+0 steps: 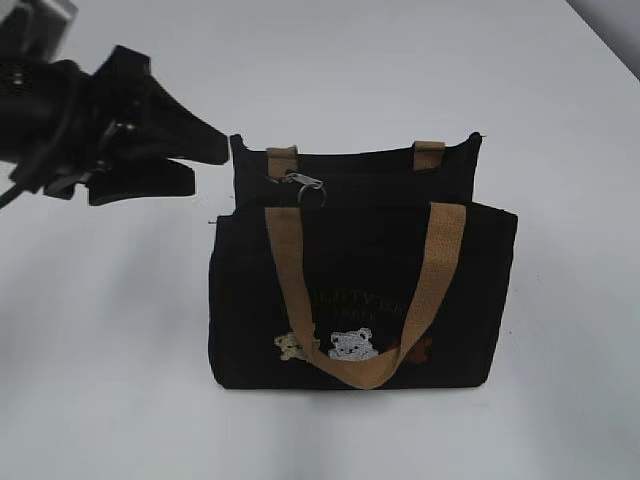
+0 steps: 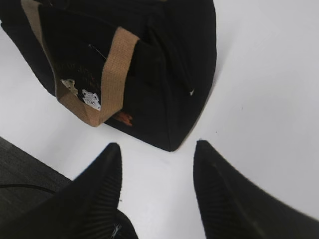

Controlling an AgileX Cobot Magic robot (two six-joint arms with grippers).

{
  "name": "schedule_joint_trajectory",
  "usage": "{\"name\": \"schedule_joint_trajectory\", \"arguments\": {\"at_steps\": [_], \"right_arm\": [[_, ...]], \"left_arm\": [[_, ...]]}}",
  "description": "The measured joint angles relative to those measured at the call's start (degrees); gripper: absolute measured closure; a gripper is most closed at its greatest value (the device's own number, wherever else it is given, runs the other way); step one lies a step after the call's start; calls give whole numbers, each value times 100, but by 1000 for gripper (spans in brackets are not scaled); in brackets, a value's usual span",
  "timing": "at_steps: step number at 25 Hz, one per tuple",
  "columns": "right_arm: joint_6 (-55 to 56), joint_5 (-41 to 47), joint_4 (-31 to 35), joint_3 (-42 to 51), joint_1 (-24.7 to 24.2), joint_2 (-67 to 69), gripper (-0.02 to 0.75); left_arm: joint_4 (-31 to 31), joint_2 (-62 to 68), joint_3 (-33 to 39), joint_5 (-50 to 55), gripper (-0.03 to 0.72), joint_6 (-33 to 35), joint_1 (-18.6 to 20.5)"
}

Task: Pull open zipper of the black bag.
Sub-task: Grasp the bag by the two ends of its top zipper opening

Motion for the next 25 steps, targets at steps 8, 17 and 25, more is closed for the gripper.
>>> {"name": "schedule_joint_trajectory", "arguments": {"at_steps": [8,17,25], "right_arm": [[-1316,-304,694,-957,11,1535,367],[-2686,-868,1279,-1798,1002,3018,367],[-3044,-999,1286,-2782,1929,4556,367]], "left_arm": [[174,1412,-1128,-44,254,-65,-306],[269,2192,-1801,157,503,-145,-319],[427,2185,-1831,280,656,-124,-319]]}}
